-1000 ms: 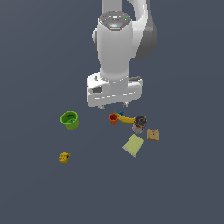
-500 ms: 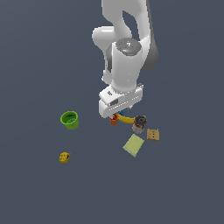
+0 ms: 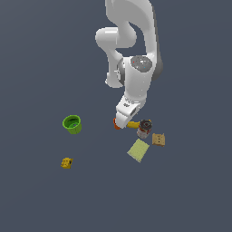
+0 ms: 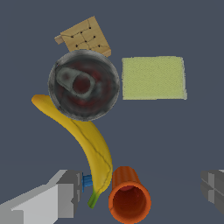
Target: Pick up a designated object from a clutter of objects.
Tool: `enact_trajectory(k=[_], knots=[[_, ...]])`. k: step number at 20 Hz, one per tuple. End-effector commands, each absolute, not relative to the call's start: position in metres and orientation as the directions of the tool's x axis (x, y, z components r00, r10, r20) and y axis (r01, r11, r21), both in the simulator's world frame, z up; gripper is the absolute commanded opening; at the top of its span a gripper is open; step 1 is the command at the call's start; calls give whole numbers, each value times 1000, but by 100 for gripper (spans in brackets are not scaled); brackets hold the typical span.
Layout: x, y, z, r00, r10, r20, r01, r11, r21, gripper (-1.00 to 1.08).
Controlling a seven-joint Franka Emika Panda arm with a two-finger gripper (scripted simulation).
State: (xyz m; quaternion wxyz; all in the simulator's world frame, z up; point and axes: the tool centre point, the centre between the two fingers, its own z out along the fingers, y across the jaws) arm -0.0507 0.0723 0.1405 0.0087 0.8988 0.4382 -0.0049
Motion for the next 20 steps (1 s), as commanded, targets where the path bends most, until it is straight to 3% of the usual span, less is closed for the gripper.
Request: enact_trajectory(k=[1,11,20], knots=[[-59,81,128,541,841,-16,841,-541,10,100],[-92,106,90,278,961,-7,961,-278,3,100],[-105,116,77,173,985,0,985,-173,0,100]])
